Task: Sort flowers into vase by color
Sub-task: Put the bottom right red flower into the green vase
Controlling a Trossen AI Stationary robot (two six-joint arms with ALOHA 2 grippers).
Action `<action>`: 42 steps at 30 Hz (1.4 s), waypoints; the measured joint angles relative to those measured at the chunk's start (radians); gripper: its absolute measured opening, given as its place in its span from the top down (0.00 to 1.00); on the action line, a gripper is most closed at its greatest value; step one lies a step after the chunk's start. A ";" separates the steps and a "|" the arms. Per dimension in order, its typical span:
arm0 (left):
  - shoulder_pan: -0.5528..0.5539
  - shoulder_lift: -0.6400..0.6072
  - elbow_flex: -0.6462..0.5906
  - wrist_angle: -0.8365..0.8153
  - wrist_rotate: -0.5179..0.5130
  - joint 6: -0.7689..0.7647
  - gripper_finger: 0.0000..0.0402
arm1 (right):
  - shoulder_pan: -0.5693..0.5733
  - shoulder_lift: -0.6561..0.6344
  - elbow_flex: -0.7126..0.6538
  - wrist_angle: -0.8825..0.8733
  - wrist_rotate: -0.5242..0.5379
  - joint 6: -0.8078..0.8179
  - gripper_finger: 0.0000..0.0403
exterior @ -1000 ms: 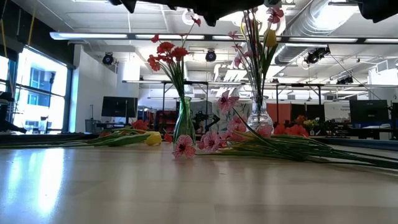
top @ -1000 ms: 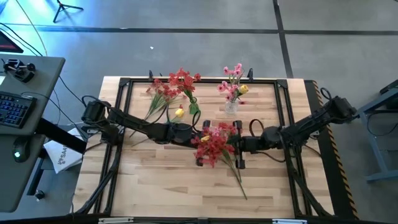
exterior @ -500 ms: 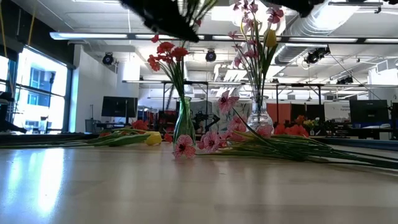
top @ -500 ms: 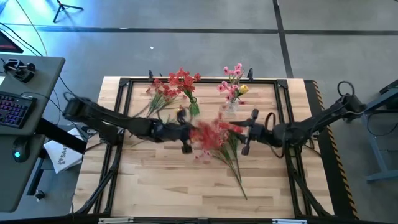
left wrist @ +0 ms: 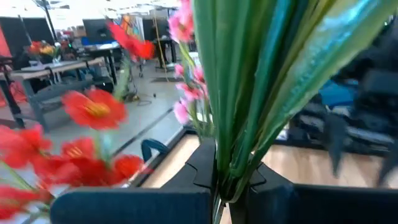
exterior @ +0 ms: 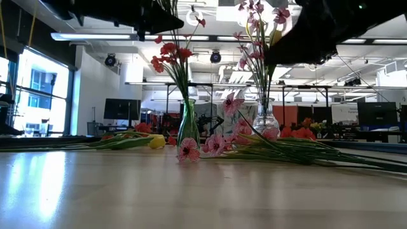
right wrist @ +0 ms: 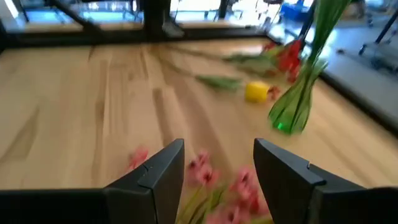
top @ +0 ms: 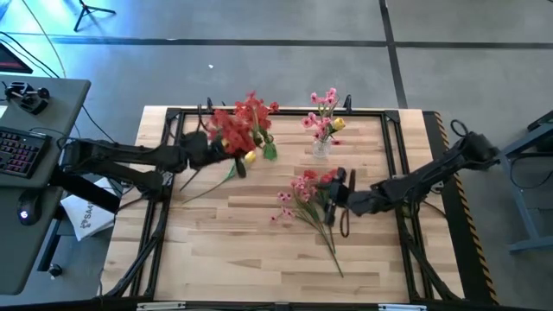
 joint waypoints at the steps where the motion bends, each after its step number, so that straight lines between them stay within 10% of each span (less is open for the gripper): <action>1: 0.020 0.000 0.008 0.000 0.016 0.009 1.00 | 0.009 0.004 0.000 -0.019 0.003 0.020 0.53; 21: 0.124 0.134 0.050 0.029 0.001 0.063 0.99 | 0.050 0.001 0.000 -0.067 0.121 0.104 0.53; 42: 0.172 0.137 0.105 -0.227 -0.035 -0.216 0.99 | 0.050 0.001 0.000 -0.059 0.072 0.108 0.53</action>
